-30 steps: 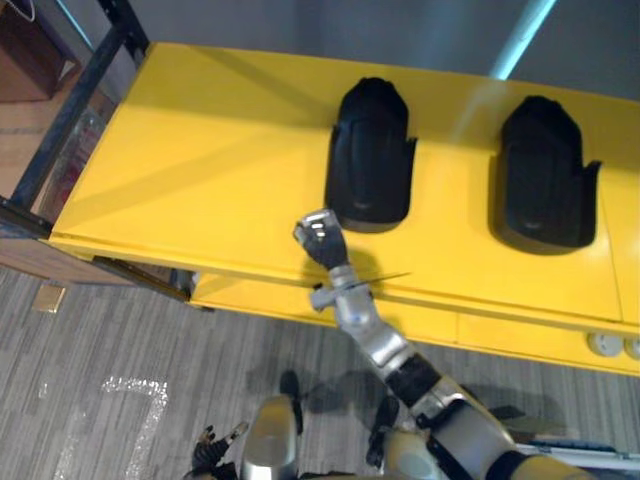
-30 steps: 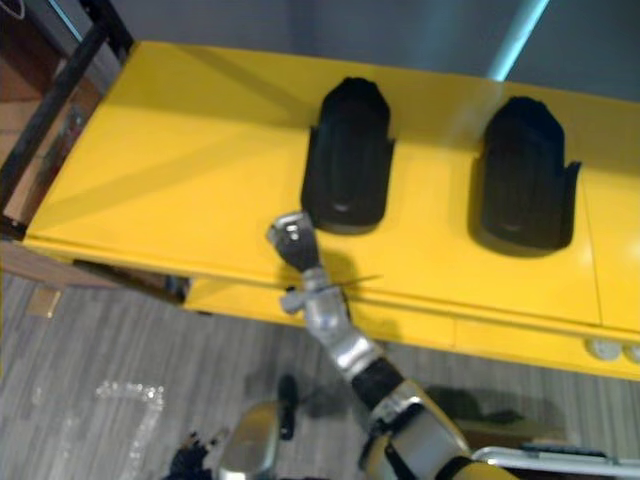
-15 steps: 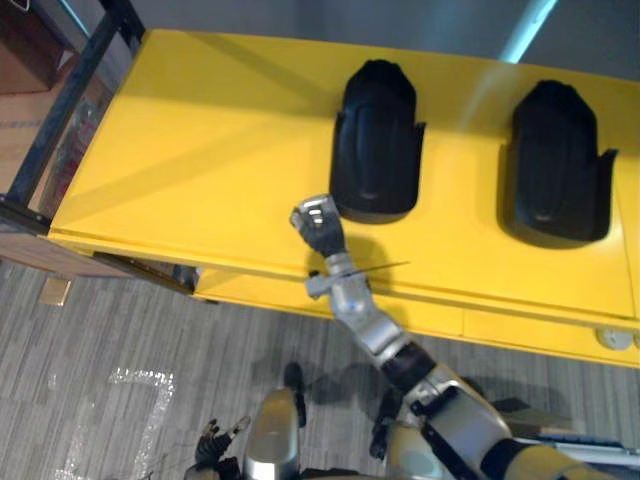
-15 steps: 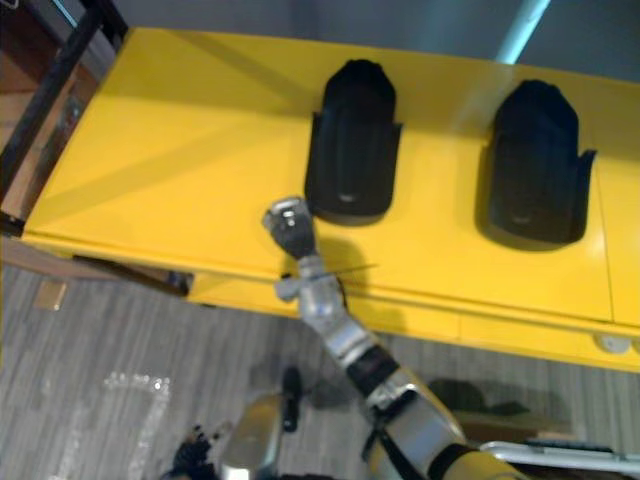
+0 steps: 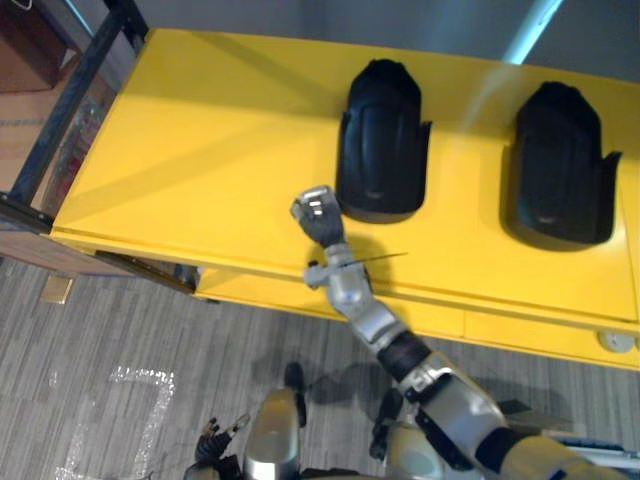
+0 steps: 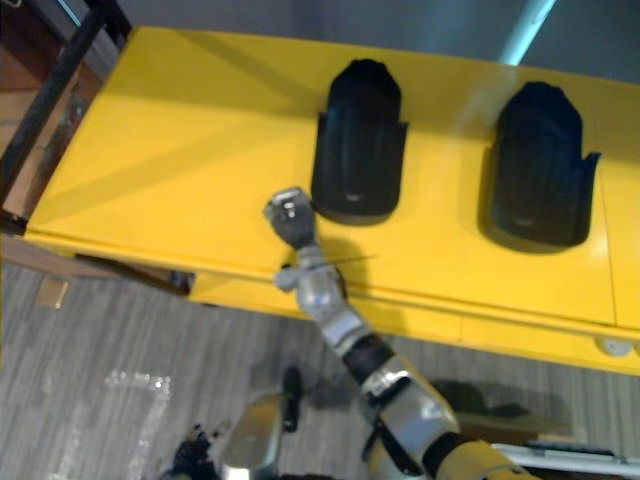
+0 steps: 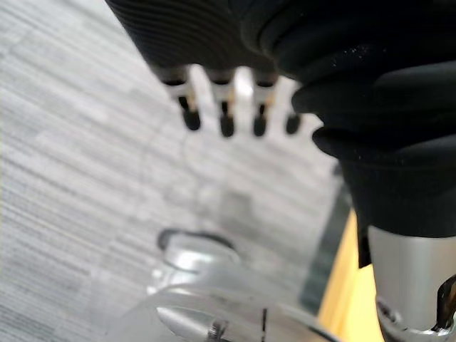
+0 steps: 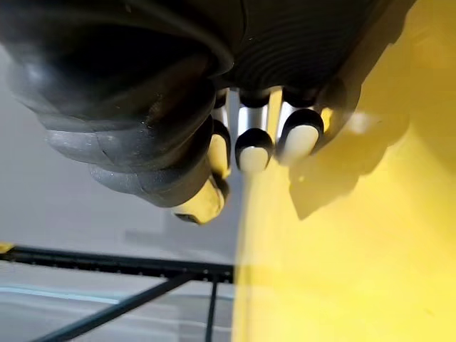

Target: Walk over and take plastic housings, then place them on the shelf

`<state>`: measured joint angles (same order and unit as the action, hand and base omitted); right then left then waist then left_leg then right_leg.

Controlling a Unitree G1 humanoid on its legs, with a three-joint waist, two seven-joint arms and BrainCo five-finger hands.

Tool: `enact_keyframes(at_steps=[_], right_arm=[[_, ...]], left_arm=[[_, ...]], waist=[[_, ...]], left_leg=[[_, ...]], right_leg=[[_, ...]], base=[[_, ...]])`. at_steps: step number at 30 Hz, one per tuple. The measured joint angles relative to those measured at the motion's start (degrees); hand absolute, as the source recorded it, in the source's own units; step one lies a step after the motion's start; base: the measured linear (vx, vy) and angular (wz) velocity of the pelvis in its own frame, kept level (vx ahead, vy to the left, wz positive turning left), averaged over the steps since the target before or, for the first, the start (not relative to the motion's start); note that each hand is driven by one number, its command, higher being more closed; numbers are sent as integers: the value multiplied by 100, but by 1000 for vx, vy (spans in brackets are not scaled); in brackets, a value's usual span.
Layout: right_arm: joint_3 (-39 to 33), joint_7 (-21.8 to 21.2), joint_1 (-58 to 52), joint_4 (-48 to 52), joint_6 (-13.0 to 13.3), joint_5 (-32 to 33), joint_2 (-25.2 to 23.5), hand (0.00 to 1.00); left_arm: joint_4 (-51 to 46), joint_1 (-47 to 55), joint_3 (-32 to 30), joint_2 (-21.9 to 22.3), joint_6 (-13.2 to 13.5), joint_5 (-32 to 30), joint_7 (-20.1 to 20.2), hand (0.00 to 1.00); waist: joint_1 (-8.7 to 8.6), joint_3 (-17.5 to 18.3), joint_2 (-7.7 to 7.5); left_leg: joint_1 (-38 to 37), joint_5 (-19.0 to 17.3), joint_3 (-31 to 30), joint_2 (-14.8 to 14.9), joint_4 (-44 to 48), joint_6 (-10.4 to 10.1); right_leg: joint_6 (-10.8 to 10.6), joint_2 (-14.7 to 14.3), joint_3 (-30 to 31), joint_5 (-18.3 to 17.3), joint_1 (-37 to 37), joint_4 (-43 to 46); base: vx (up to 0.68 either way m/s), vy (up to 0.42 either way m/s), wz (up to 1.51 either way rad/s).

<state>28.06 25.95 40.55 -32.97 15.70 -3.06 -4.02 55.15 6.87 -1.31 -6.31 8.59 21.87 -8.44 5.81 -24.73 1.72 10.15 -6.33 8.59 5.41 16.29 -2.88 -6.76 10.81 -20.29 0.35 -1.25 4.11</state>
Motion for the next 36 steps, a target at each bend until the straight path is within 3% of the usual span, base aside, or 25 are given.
enact_keyframes(at_steps=[4, 8, 9, 11, 13, 21, 26, 31, 36], right_arm=[[318, -156, -500, 567, 55, 58, 29, 100], [1258, -630, -1472, 1758, 9, 258, 127, 100], [1354, -729, -1571, 1983, 7, 286, 148, 0], [1533, -958, -1765, 2591, 3, 345, 214, 0], [1528, -1237, -1918, 3289, 19, 538, 374, 0], [1329, -1510, -2069, 4227, 84, 1251, 840, 0], [1100, -1456, -2427, 4281, -131, 1357, 892, 0], [827, -927, -3001, 4142, -524, 1292, 858, 0], [566, -373, -3379, 3127, -780, 1241, 830, 0]], left_arm=[[3, -2, -22, -4, -30, -53, 2, 0], [20, 30, -151, -36, -122, -231, -31, 0], [22, 48, -199, -46, -124, -269, -34, 0], [85, 138, -265, -110, -127, -300, -41, 0], [291, 246, -257, -174, -130, -463, -49, 0], [482, 249, -230, -183, -121, -703, -50, 0], [593, 265, -140, -150, -186, -712, -100, 0], [691, 271, -32, -175, -415, -706, -235, 0], [701, 309, -18, -164, -627, -709, -258, 0]], waist=[[-24, 14, -27], [-60, 151, -247], [-77, 185, -299], [-233, 340, -458], [-375, 783, -570], [-510, 1312, -540], [-531, 1521, -444], [-518, 1655, -427], [-537, 1677, -377]], left_leg=[[-50, -3, 32, 6, -50, -5], [-336, -41, 335, 89, -227, -71], [-384, -44, 383, 106, -259, -76], [-581, -47, 446, 117, -398, -108], [-715, -60, 577, 138, -559, -153], [-1220, 2, 790, 114, -964, -223], [-1385, 187, 816, 73, -1284, -212], [-1692, 484, 938, -20, -1792, -205], [-1817, 733, 954, -50, -2127, -199]], right_leg=[[-6, -19, 13, 7, -55, -88], [0, -88, 300, 36, -111, -237], [-4, -103, 328, 43, -130, -271], [-4, -138, 350, 58, -288, -407], [-2, -172, 445, 63, -300, -476], [-7, -183, 635, 71, -473, -503], [51, -193, 637, 178, -482, -521], [52, -179, 662, 186, -500, -532], [44, -189, 645, 153, -488, -528]], base=[[3, -1, -2], [63, -24, -33], [96, -34, -37], [95, -41, -18], [122, -35, -25], [37, 4, -16], [-24, 10, -2], [-62, -3, -11], [-98, -21, -2]])
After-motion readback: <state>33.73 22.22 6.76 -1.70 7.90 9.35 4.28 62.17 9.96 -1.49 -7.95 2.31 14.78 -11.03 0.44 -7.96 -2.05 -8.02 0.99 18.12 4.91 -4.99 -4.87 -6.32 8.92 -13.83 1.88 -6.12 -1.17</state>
